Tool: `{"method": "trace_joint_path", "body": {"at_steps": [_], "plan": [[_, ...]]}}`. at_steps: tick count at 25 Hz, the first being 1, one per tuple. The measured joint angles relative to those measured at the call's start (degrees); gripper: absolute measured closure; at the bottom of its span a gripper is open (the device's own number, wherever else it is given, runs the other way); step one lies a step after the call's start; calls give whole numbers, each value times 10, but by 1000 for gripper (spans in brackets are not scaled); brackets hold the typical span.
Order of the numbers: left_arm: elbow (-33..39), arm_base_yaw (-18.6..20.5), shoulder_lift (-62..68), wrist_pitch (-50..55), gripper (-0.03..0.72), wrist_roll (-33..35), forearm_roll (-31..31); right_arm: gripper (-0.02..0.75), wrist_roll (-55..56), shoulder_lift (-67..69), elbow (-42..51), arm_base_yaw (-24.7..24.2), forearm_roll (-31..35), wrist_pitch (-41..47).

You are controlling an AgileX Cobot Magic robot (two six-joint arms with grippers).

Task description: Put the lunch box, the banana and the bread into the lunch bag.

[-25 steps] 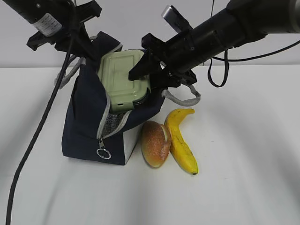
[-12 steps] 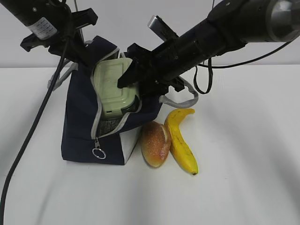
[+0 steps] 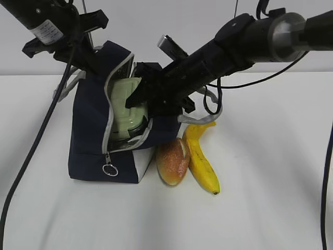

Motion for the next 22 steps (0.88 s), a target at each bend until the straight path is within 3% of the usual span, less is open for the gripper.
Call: {"method": "trace_joint_path", "body": {"at_steps": [22], "plan": [[0,0,0,0,688,0,3,331,0,60,-17,0,43,-30]]}}
